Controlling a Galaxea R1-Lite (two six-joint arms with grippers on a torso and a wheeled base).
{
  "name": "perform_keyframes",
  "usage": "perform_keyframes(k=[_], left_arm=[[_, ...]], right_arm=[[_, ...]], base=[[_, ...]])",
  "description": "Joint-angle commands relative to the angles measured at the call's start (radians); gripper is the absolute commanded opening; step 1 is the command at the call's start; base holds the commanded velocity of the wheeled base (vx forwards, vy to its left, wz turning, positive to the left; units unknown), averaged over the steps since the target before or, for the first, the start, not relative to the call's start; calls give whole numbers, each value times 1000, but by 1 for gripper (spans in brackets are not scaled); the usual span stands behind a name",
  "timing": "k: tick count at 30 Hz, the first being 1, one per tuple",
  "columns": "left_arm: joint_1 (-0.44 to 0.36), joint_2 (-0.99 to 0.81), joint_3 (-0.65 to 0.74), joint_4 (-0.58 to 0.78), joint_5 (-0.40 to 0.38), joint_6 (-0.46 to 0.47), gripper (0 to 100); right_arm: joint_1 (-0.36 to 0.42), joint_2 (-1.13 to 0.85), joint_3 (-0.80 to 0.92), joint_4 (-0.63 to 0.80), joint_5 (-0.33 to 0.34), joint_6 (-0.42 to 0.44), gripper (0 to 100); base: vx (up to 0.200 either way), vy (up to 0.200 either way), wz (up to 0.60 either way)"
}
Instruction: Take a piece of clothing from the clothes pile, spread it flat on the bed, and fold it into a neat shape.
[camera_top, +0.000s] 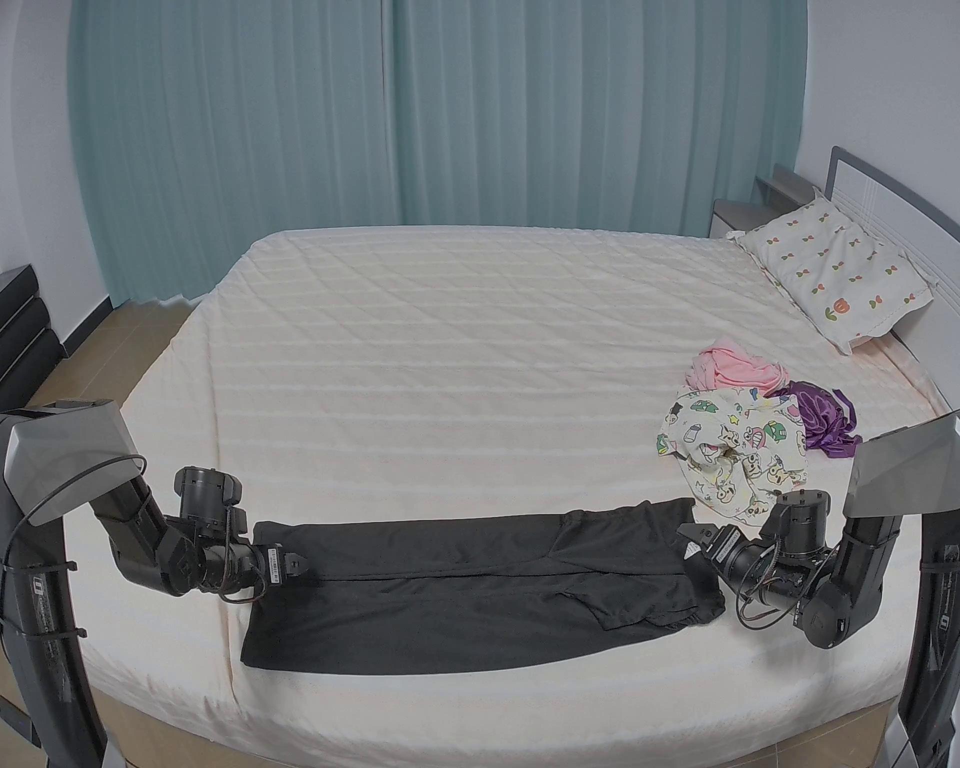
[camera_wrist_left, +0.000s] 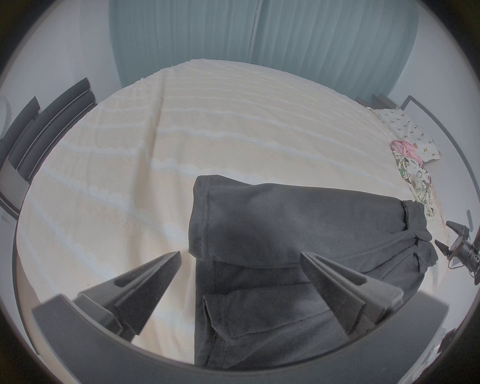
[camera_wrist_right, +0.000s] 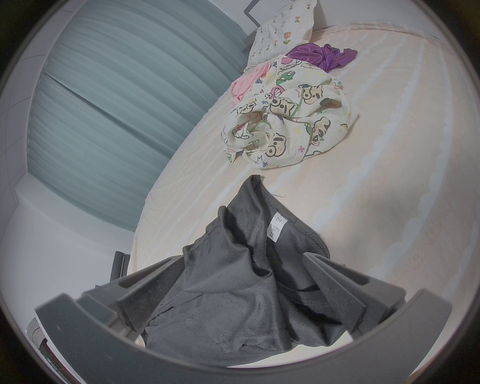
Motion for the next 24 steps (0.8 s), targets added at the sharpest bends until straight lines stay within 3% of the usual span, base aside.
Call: perform_keyframes(k=[1, 7, 14, 24], left_arm=[[-5, -7, 1, 0, 1, 0, 100], [-2, 42, -15, 0, -22, -10, 100], [3, 73, -26, -4, -104, -23, 100], [23, 105, -55, -1, -96, -15, 100]], right_arm=[[1, 3, 0, 0, 1, 0, 100], [-1, 3, 0, 0, 1, 0, 100], [-4, 5, 0, -1, 11, 0, 100], [-4, 5, 0, 0, 13, 0, 100]], base=[[0, 0, 0], [0, 0, 0], [0, 0, 0], [0, 0, 0]])
